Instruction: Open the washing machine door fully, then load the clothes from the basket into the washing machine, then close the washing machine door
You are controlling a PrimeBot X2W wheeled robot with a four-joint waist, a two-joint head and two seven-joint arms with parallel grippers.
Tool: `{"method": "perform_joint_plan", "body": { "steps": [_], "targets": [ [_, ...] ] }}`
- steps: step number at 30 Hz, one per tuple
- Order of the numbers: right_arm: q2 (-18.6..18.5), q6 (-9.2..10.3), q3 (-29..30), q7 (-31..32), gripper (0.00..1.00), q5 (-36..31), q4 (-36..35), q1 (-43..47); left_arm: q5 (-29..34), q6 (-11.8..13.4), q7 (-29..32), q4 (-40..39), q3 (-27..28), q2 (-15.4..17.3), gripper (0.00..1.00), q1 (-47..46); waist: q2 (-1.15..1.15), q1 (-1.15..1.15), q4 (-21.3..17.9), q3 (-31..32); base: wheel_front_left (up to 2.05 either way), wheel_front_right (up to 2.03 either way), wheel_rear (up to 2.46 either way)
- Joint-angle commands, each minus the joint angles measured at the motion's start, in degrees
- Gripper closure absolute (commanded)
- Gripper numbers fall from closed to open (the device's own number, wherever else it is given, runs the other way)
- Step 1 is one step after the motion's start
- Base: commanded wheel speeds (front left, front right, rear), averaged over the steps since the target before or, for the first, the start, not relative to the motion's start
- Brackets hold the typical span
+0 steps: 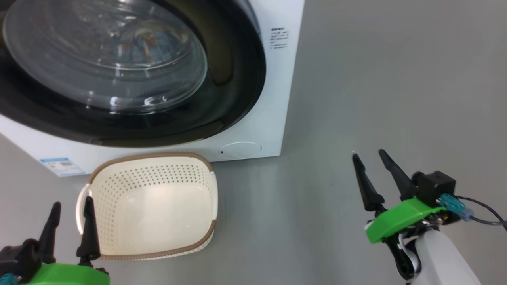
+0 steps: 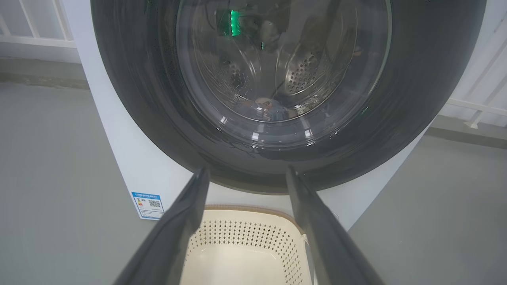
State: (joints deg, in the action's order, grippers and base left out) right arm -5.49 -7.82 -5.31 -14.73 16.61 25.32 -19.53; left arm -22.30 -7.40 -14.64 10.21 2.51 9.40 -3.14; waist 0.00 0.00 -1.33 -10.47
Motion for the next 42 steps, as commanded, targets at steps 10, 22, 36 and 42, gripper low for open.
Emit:
{"method": "perform_joint_plan", "body": {
  "steps": [10,22,36,42],
  "targets": [
    [-1.0,0.33,2.6,-0.3,0.0,-0.7,-2.3,4.7,1.0,-0.1,-0.4,-2.1,3.4,2.1,0.0,1.4,0.0,0.0,-1.9,1.4,0.0,0.0,0.0],
    [-1.1,0.33,4.5,-0.3,0.0,-1.2,-3.2,7.4,1.3,-0.1,-0.4,-2.7,3.8,2.3,0.0,2.2,0.0,0.0,-2.1,1.2,0.0,0.0,0.0],
    [-1.0,0.33,4.3,-0.3,0.0,-1.8,-3.4,7.8,1.3,-0.1,-0.4,-3.0,4.0,1.9,0.0,2.7,0.0,0.0,-1.8,1.9,0.0,0.0,0.0],
    [-1.0,0.33,4.0,-0.3,0.0,-1.8,-3.5,7.8,1.8,-0.1,-0.4,-3.3,4.3,1.7,0.0,2.8,0.0,0.0,-1.7,2.0,0.0,0.0,0.0]
  ]
}}
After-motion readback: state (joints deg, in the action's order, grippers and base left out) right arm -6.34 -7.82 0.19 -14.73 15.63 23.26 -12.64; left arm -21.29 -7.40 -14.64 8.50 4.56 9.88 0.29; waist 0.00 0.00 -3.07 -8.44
